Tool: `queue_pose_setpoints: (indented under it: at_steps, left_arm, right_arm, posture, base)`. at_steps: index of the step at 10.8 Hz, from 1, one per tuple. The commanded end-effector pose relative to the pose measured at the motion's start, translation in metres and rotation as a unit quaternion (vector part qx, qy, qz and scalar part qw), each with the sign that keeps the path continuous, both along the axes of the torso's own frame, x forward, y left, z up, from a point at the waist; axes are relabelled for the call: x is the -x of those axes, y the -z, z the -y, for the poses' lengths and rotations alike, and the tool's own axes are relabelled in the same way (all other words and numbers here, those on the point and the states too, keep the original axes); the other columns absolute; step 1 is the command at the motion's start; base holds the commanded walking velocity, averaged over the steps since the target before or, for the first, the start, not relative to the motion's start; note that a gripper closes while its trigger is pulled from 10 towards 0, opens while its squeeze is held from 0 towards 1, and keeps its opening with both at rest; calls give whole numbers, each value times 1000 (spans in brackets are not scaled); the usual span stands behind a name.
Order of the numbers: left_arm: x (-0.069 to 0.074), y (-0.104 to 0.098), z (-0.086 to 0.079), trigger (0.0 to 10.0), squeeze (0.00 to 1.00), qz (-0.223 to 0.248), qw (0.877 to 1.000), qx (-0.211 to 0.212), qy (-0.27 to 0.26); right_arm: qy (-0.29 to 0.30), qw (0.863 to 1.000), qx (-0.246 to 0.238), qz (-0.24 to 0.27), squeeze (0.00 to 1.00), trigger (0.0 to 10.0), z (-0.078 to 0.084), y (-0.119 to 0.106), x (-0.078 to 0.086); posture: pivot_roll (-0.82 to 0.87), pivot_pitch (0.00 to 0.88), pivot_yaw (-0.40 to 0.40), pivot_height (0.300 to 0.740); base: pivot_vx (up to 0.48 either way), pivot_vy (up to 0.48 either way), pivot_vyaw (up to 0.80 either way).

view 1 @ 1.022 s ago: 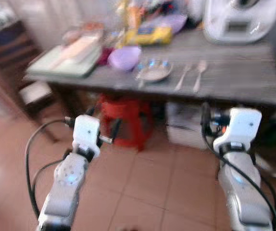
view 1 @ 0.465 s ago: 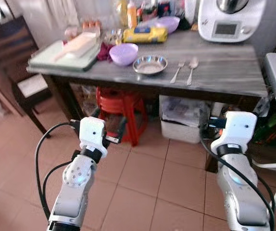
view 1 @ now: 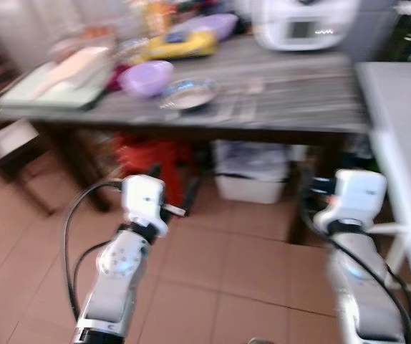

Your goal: Setting the table

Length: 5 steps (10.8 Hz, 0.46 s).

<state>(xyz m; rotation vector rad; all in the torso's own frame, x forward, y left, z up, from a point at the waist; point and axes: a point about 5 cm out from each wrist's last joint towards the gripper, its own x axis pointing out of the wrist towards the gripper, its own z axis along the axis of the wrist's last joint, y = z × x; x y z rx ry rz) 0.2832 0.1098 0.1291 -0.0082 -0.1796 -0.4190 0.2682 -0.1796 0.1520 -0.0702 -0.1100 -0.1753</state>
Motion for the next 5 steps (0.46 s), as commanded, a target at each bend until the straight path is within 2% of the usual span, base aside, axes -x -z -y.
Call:
queue_pose_setpoints:
  at_steps: [1, 5]
  left_arm:
    - [-1, 2, -10, 10000, 0, -8, 1000, -7, -10]
    - [-1, 2, -13, 10000, 0, -11, 1000, -13, -1]
  right_arm:
    - [-8, 1000, -10, 0, 0, 10000, -8, 1, 0]
    - [-7, 1000, -16, -3, 0, 10000, -7, 4, 2]
  posture:
    - [-112, 77, 126, 740]
    - [-109, 83, 137, 740]
  base:
    - [0, -315, -488]
    - [0, -310, 0]
